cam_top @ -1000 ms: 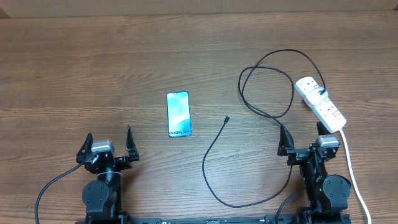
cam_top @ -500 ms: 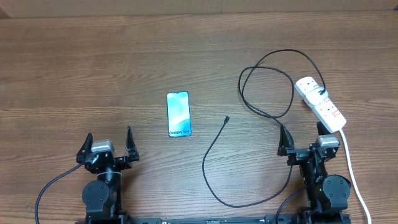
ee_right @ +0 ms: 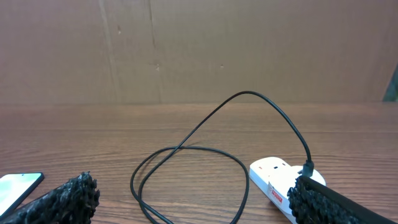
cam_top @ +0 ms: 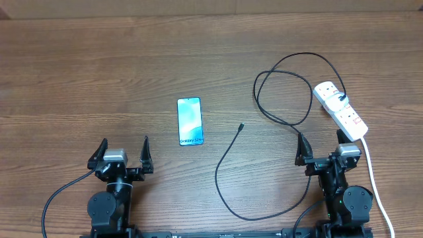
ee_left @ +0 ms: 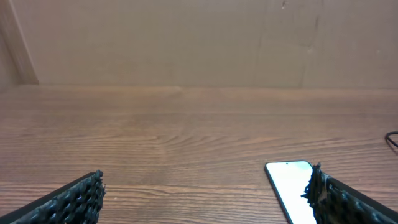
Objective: Plug charger to phone and switch on socket
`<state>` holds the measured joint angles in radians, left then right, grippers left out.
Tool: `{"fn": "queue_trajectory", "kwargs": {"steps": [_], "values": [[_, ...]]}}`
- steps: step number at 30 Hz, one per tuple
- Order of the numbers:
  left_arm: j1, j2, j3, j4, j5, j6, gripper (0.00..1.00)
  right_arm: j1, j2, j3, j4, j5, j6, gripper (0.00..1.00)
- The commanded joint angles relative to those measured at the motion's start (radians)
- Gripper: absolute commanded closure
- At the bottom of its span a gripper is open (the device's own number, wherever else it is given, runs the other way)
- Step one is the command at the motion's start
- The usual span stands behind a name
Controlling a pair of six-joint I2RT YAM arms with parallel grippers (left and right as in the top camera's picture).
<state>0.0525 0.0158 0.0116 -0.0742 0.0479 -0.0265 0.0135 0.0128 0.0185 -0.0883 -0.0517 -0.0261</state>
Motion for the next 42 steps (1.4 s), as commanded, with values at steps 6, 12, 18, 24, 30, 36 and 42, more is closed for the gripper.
{"fn": "queue_trajectory", "kwargs": {"steps": [6,12,18,24,30,36,42], "values": [[0.000,-0.011,-0.006,0.149,0.055,-0.104,0.00,-0.003,-0.010,-0.010,0.007,0.005,-0.005,0.00],[0.002,-0.011,-0.006,0.459,-0.033,-0.063,0.01,-0.003,-0.010,-0.010,0.007,0.005,-0.005,0.00],[0.002,0.001,0.067,0.550,-0.109,-0.062,0.01,-0.003,-0.010,-0.010,0.007,0.005,-0.005,0.00],[0.002,0.119,0.247,0.527,-0.039,0.053,0.01,-0.003,-0.010,-0.010,0.007,0.005,-0.005,0.00],[0.002,0.346,0.506,0.456,0.061,0.055,0.00,-0.003,-0.010,-0.010,0.007,0.005,-0.005,0.00],[0.000,0.563,0.665,0.500,0.214,0.054,0.00,-0.003,-0.010,-0.010,0.007,0.005,-0.005,0.00],[-0.001,0.710,0.689,0.758,0.563,-0.034,0.00,-0.003,-0.010,-0.010,0.007,0.005,-0.005,0.00]]}}
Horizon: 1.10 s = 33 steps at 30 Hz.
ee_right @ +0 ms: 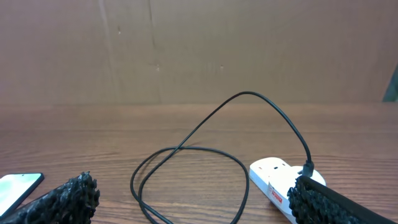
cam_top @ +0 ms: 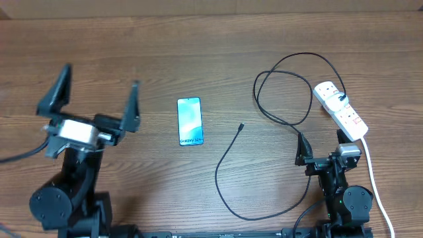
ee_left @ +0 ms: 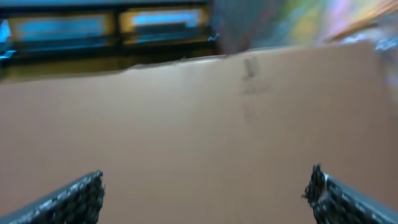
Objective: Plug charger to phone and switch on socket
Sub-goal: 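Raise the left arm and move the open gripper over the phone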
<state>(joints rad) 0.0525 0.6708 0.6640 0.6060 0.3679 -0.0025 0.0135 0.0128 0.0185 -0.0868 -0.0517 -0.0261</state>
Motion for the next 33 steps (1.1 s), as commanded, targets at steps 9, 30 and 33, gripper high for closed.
{"fn": "queue_trajectory", "kwargs": {"steps": [9,30,33], "values": [[-0.029,0.331,0.522,-0.465,0.277,-0.139,0.00,-0.003,-0.010,-0.010,0.006,0.005,-0.005,0.00],[-0.334,0.940,1.250,-1.633,-0.040,-0.230,0.00,-0.003,-0.010,-0.010,0.006,0.005,-0.005,0.00],[-0.397,0.993,1.250,-1.672,-0.155,-0.272,0.00,-0.003,-0.010,-0.010,0.006,0.005,-0.005,0.00]]}}
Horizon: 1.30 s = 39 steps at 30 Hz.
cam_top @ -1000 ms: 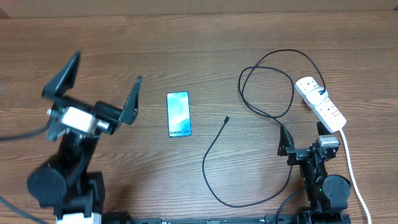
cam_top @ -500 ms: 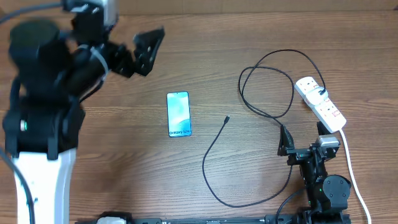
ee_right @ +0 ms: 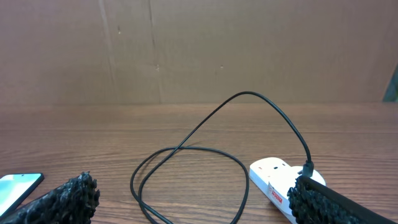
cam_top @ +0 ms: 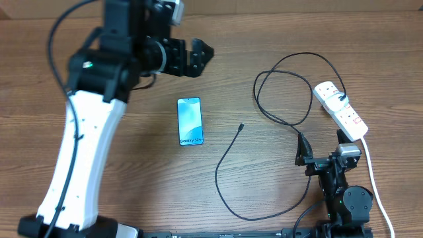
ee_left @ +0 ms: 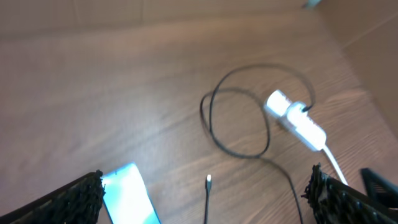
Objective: Plug charger to phone and switch on socket
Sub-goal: 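Raise the left arm and move the open gripper over the phone, then lower the left gripper onto the phone's bottom edge and close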
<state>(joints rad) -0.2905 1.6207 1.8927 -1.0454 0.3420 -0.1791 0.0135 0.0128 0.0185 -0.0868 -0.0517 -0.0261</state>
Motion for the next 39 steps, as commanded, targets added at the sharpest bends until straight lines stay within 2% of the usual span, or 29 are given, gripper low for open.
{"fn": "queue_trajectory", "kwargs": {"steps": [1,6,9,15,23,32,36,39], "values": [[-0.072,0.059,0.022,-0.033,-0.167,-0.118,0.00,-0.003,-0.010,-0.010,0.006,0.005,-0.005,0.00],[-0.121,0.157,0.039,-0.184,-0.418,-0.288,0.00,-0.003,-0.010,-0.010,0.006,0.005,-0.005,0.00],[-0.122,0.224,0.039,-0.270,-0.483,-0.334,0.00,-0.003,-0.010,-0.010,0.006,0.005,-0.005,0.00],[-0.122,0.340,0.039,-0.317,-0.365,-0.333,0.00,-0.003,-0.010,-0.010,0.006,0.005,-0.005,0.00],[-0.118,0.467,0.038,-0.343,-0.356,-0.336,0.00,-0.003,-0.010,-0.010,0.006,0.005,-0.005,0.00],[-0.042,0.373,0.038,-0.375,-0.322,-0.383,0.00,-0.003,-0.010,-0.010,0.006,0.005,-0.005,0.00],[-0.063,0.352,0.019,-0.396,-0.317,-0.382,0.00,-0.003,-0.010,-0.010,0.006,0.005,-0.005,0.00],[-0.085,0.352,-0.031,-0.346,-0.320,-0.383,0.00,-0.003,-0.010,-0.010,0.006,0.005,-0.005,0.00]]}}
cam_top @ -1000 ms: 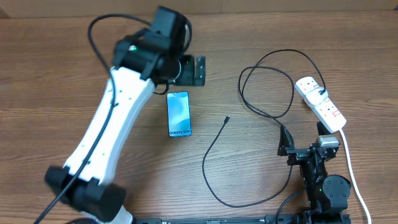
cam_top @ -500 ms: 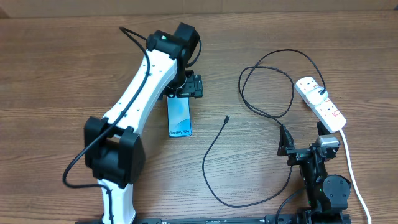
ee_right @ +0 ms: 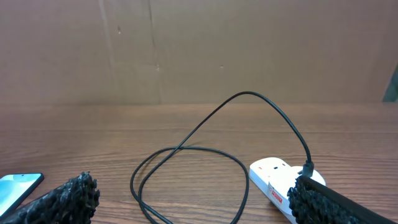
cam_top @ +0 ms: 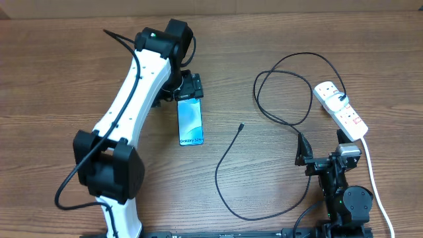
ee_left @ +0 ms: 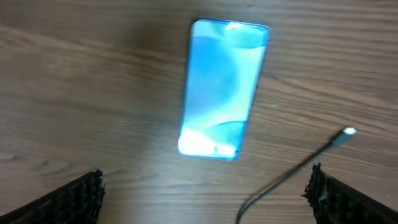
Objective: Plug charger to phone and switch on socket
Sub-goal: 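Lower the left gripper onto the phone's bottom edge and close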
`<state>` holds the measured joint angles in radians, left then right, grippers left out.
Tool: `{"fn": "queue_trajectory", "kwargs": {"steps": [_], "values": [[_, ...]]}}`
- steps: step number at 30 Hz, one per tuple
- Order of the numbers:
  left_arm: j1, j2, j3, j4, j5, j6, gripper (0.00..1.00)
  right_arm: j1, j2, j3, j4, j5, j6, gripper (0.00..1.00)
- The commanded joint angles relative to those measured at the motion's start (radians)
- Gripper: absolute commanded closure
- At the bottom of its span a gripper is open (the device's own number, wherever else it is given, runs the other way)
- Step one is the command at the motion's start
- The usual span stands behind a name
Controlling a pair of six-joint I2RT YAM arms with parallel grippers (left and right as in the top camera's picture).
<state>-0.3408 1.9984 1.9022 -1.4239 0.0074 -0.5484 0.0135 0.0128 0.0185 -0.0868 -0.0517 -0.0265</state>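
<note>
The phone lies face up with its blue screen lit, left of the table's middle, and the left wrist view looks straight down on the phone. My left gripper hangs open just over the phone's far end, holding nothing. The black charger cable loops from the white power strip, and its free plug tip lies right of the phone, also seen as the plug tip. My right gripper rests open at the front right, near the strip.
A white lead runs from the power strip to the front edge, past the right arm's base. A brown cardboard wall stands along the table's far side. The cable's slack curves along the front.
My left gripper was raised over the table's far middle, looking toward the cable and strip. Now it sits lower, over the phone's far end, looking down. Phone, cable and right arm are unchanged.
Both grippers rested open at the front edge. Then the left arm stood raised at the left, its camera facing the wall. Later it was stretched out high over the far table. Now it hangs open above the phone, while the right arm has stayed put.
</note>
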Motion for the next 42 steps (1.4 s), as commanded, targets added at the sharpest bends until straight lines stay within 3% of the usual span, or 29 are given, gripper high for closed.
{"fn": "queue_trajectory", "kwargs": {"steps": [1,7,18,42], "values": [[-0.039,-0.026,-0.062,0.061,0.014,-0.014,0.00,-0.003,-0.010,-0.010,0.006,0.005,-0.004,0.00],[-0.025,-0.024,-0.200,0.221,0.016,-0.084,0.00,-0.003,-0.010,-0.010,0.006,0.005,-0.004,0.00],[-0.026,-0.024,-0.359,0.367,0.020,-0.020,0.00,-0.003,-0.010,-0.010,0.006,0.005,-0.004,0.00],[-0.041,-0.023,-0.402,0.442,-0.023,0.010,0.00,-0.003,-0.010,-0.010,0.006,0.005,-0.004,0.00]]}}
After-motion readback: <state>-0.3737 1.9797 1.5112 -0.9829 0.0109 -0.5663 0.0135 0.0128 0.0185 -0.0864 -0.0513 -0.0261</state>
